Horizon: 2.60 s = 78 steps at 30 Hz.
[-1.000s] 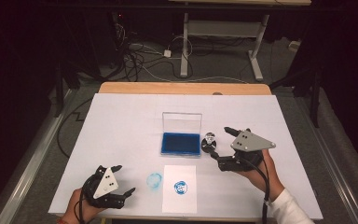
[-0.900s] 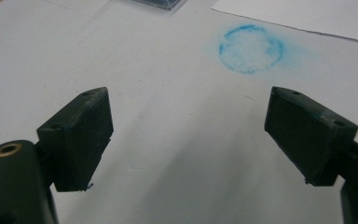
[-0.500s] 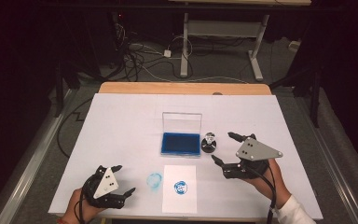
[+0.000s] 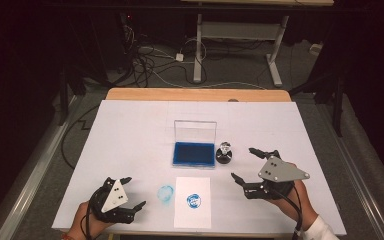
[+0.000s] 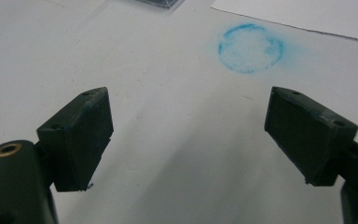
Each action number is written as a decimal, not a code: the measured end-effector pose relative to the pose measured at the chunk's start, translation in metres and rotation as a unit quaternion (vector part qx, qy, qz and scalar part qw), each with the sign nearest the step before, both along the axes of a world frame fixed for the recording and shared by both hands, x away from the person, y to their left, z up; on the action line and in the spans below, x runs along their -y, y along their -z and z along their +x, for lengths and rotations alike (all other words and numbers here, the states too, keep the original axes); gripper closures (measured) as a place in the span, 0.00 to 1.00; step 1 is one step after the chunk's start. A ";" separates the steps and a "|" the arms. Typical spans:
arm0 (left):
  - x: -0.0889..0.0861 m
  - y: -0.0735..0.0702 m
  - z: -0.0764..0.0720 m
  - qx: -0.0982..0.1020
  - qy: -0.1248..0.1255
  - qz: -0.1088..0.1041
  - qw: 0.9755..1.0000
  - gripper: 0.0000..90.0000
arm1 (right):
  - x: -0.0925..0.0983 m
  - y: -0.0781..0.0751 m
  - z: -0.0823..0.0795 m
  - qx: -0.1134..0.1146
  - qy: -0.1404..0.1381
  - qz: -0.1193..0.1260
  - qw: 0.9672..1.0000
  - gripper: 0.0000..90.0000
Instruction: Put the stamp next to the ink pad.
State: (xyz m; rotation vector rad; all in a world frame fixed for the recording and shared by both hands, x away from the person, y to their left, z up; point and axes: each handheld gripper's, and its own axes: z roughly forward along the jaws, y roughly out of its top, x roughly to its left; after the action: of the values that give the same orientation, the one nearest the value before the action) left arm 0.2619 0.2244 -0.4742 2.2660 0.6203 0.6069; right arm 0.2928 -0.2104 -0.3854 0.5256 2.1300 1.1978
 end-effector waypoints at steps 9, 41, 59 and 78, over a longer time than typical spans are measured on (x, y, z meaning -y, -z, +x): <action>0.000 0.000 0.000 0.000 0.000 0.002 1.000 0.16 | 0.007 0.008 -0.004 0.002 0.008 -0.011 1.000 0.17; 0.004 0.001 0.004 -0.005 0.005 0.004 1.000 0.16 | 0.046 0.046 -0.030 0.006 0.047 -0.023 0.999 0.17; 0.003 -0.001 0.002 0.006 0.003 -0.003 1.000 0.16 | 0.061 0.074 -0.043 -0.008 0.062 -0.025 0.998 0.18; 0.006 -0.001 0.003 0.003 0.013 -0.004 1.000 0.16 | 0.053 0.069 -0.054 0.014 0.047 -0.033 0.998 0.18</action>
State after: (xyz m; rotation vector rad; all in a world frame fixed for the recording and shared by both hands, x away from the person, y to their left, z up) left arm 0.2649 0.2183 -0.4729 2.2610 0.5886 0.5981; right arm 0.2390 -0.2638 -0.4546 0.5699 2.0902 1.0732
